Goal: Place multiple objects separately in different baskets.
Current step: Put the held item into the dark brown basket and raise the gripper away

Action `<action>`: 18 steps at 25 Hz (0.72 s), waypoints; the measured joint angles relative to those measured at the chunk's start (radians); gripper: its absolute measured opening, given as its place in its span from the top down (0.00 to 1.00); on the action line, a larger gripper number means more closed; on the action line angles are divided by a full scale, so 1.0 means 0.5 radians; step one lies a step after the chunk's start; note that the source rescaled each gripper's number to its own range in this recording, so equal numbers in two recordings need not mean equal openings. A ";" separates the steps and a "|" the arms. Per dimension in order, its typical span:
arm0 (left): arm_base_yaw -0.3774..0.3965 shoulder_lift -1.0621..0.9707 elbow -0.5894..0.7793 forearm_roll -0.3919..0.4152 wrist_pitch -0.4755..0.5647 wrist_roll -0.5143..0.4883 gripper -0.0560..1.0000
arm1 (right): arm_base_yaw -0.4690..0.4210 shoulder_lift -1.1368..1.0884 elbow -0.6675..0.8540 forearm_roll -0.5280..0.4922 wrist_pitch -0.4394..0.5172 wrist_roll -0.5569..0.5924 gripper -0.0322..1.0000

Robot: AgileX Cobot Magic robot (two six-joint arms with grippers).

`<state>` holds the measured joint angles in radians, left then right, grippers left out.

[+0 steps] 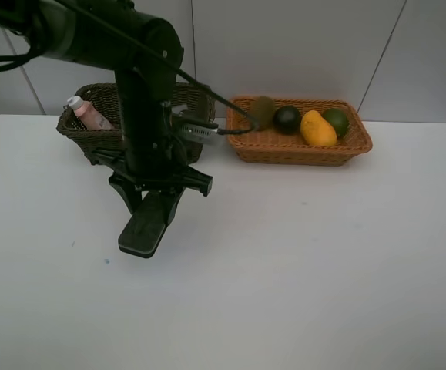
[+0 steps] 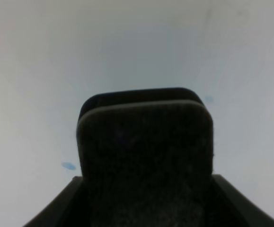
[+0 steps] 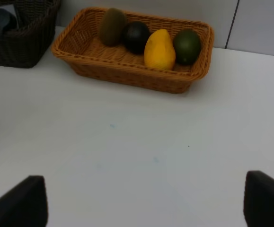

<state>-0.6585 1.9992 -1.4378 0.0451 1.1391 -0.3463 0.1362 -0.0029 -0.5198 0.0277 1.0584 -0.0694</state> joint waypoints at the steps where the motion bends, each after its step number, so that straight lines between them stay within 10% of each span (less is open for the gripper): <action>1: 0.005 0.000 -0.080 0.049 0.064 0.016 0.42 | 0.000 0.000 0.000 0.000 0.000 0.000 0.00; 18: 0.285 0.014 -0.794 0.785 -0.039 0.870 0.42 | 0.000 0.000 0.000 -0.002 0.000 0.000 0.00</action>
<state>-0.5158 2.0064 -1.8348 0.4378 1.1194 0.0887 0.1362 -0.0029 -0.5198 0.0268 1.0584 -0.0694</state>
